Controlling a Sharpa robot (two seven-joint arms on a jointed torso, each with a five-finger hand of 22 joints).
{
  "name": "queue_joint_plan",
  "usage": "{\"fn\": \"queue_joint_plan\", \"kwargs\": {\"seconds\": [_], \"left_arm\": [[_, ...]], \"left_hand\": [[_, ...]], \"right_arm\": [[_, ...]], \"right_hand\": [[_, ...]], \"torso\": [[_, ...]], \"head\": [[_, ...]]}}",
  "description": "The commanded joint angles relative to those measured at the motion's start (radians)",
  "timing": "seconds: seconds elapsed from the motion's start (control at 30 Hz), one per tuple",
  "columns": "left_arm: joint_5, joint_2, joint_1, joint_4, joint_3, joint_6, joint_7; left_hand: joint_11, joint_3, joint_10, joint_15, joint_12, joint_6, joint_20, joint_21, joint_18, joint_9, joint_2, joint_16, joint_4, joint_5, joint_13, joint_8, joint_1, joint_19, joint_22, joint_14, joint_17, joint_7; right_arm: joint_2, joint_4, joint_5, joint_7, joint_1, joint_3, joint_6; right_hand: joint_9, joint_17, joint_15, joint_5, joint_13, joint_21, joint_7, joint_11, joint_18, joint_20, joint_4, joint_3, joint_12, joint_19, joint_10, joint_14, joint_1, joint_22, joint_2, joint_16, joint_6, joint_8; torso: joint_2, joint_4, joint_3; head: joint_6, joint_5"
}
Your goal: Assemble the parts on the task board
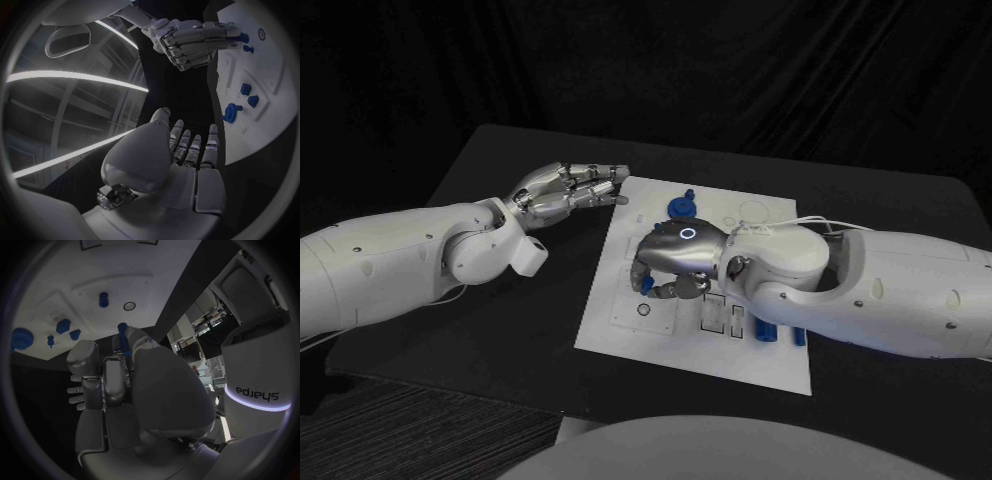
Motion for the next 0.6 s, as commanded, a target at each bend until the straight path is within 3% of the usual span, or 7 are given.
{"fn": "queue_joint_plan", "kwargs": {"seconds": [0.03,0.07,0.13,0.27,0.43,0.6], "left_arm": [[0.005,0.001,-0.001,0.000,0.001,0.005,0.014],[0.005,0.001,-0.001,0.000,0.001,0.005,0.013],[0.005,0.002,-0.001,-0.001,0.001,0.005,0.013],[0.005,0.004,-0.001,-0.002,0.001,0.007,0.011],[0.005,0.008,-0.001,-0.007,0.001,0.010,0.011],[0.005,0.011,-0.001,-0.008,0.001,0.012,0.010]], "left_hand": [[0.004,0.006,0.005,0.002,0.003,0.001,-0.002,0.003,0.012,0.001,0.000,0.002,0.002,0.004,0.001,0.003,0.010,-0.002,-0.001,0.000,-0.001,0.000],[0.004,0.007,0.005,0.001,0.003,0.002,-0.002,0.003,0.012,0.001,0.001,0.002,0.002,0.004,0.001,0.003,0.010,-0.002,0.000,0.001,-0.001,0.000],[0.004,0.007,0.005,0.001,0.003,0.002,-0.002,0.003,0.012,0.001,0.001,0.003,0.002,0.004,0.001,0.003,0.010,-0.002,0.000,0.001,-0.001,0.000],[0.004,0.008,0.005,0.001,0.003,0.002,-0.002,0.003,0.012,0.001,0.001,0.003,0.002,0.004,0.001,0.003,0.010,-0.001,0.002,0.001,0.000,0.000],[0.004,0.009,0.005,0.002,0.003,0.004,-0.002,0.003,0.012,0.001,0.003,0.003,0.001,0.004,0.001,0.004,0.010,-0.001,0.001,0.001,0.000,0.000],[0.004,0.011,0.005,0.002,0.003,0.006,-0.002,0.003,0.012,0.001,0.005,0.003,0.001,0.004,0.001,0.004,0.011,-0.001,0.001,0.002,0.000,0.000]], "right_arm": [[0.017,-0.015,-0.056,-0.006,-0.016,0.001,0.000],[0.023,-0.021,-0.059,-0.005,-0.022,0.001,0.000],[0.032,-0.030,-0.063,-0.004,-0.033,0.001,0.000],[0.040,-0.038,-0.066,-0.003,-0.044,0.001,-0.001],[0.044,-0.043,-0.067,-0.004,-0.052,0.001,-0.001],[0.044,-0.049,-0.068,-0.005,-0.058,0.001,-0.001]], "right_hand": [[-0.002,-0.001,-0.008,0.007,0.002,-0.011,0.001,-0.037,-0.004,0.000,-0.001,0.007,-0.001,-0.005,0.047,0.030,-0.001,0.115,-0.010,-0.001,0.000,-0.005],[-0.002,-0.001,-0.008,0.007,0.002,-0.010,0.001,-0.037,-0.004,0.000,-0.002,0.007,-0.001,-0.005,0.047,0.030,-0.001,0.115,-0.010,-0.001,0.000,-0.006],[-0.003,0.000,-0.008,0.008,0.002,-0.010,0.001,-0.037,-0.004,-0.001,-0.002,0.009,-0.002,-0.004,0.047,0.031,-0.002,0.115,-0.011,0.000,-0.001,-0.007],[-0.003,0.001,-0.008,0.008,0.002,-0.008,0.001,-0.037,-0.004,-0.001,-0.003,0.011,-0.003,-0.004,0.047,0.031,-0.002,0.115,-0.012,0.000,-0.002,-0.009],[-0.003,0.002,-0.008,0.007,0.002,-0.013,0.002,-0.036,-0.004,-0.001,-0.005,0.013,-0.005,-0.004,0.047,0.031,-0.003,0.114,-0.014,0.001,-0.003,-0.011],[-0.003,0.002,-0.008,0.007,0.002,-0.011,0.002,-0.036,-0.004,-0.001,-0.006,0.015,-0.005,-0.004,0.047,0.032,-0.003,0.115,-0.014,0.002,-0.003,-0.011]], "torso": [[-0.001,0.0062,0.0006],[-0.001,0.0060,0.0000],[-0.001,0.0122,0.0006],[0.000,0.0147,0.0002],[0.000,0.0169,-0.0007],[0.000,0.0139,-0.0013]], "head": [[0.000,-0.003],[0.000,-0.002],[0.000,-0.008],[0.000,-0.010],[0.000,-0.018],[0.000,-0.016]]}}
